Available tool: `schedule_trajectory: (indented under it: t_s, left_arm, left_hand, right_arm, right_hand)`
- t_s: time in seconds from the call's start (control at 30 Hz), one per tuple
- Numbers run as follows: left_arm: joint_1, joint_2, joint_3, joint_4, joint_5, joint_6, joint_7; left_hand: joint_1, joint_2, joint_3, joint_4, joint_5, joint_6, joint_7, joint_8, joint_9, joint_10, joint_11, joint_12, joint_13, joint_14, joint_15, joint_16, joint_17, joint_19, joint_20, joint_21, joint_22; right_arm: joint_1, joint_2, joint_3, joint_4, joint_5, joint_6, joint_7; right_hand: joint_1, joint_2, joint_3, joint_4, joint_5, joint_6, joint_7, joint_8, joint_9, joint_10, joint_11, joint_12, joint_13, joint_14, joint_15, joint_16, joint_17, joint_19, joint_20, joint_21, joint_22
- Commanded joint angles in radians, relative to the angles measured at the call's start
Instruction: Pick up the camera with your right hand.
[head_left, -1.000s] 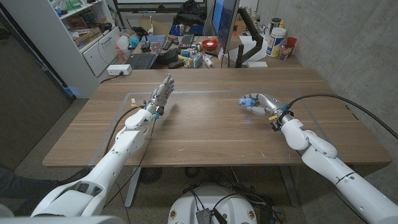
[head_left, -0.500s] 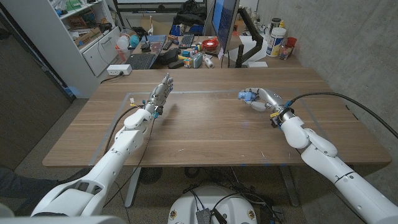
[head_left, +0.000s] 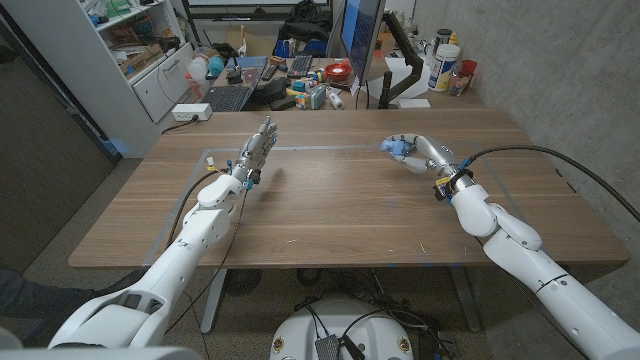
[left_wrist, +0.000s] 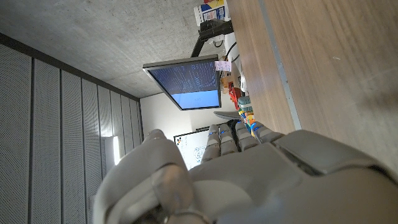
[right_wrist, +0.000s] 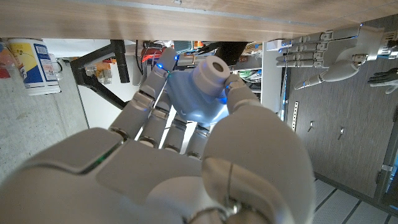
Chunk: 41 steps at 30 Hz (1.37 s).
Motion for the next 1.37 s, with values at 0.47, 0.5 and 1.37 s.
schedule_trajectory:
  t_s: [0.47,0.5,1.37]
  left_arm:
    - [0.001,0.004,0.0,-0.007,0.001,-0.004,-0.003]
    - [0.001,0.004,0.0,-0.007,0.001,-0.005,-0.003]
    - [-0.003,0.013,-0.002,-0.014,0.006,-0.007,-0.003]
  left_hand:
    - [0.004,0.004,0.002,0.004,0.002,0.01,0.002,0.004,0.004,0.004,-0.002,0.004,0.005,0.003,0.003,0.003,0.004,-0.004,0.005,0.008,0.002]
    - [0.004,0.004,0.002,0.004,0.001,0.01,0.002,0.004,0.004,0.004,-0.003,0.004,0.005,0.003,0.002,0.003,0.004,-0.004,0.005,0.008,0.002]
    - [0.004,0.004,0.003,0.004,0.001,0.013,0.003,0.004,0.004,0.005,0.001,0.004,0.005,0.005,0.004,0.004,0.004,-0.004,0.006,0.008,0.002]
  right_arm:
    - [0.043,0.047,0.007,0.072,0.054,0.133,-0.047]
    - [0.046,0.048,0.006,0.076,0.056,0.139,-0.047]
    - [0.077,0.085,0.005,0.128,0.066,0.219,-0.081]
  right_hand:
    - [0.006,0.016,0.0,0.004,-0.007,0.016,-0.001,-0.003,0.007,0.019,0.002,0.009,0.003,0.008,-0.107,0.004,0.006,0.015,-0.011,0.007,0.002]
    - [0.006,0.016,-0.001,0.003,-0.007,0.017,-0.001,-0.003,0.007,0.022,0.002,0.009,0.003,0.009,-0.107,0.004,0.006,0.015,-0.011,0.007,0.002]
    - [0.01,0.023,-0.004,0.005,-0.016,0.025,0.002,-0.008,0.008,0.035,0.004,0.01,0.003,0.022,-0.114,0.004,0.009,0.02,-0.018,0.009,0.002]
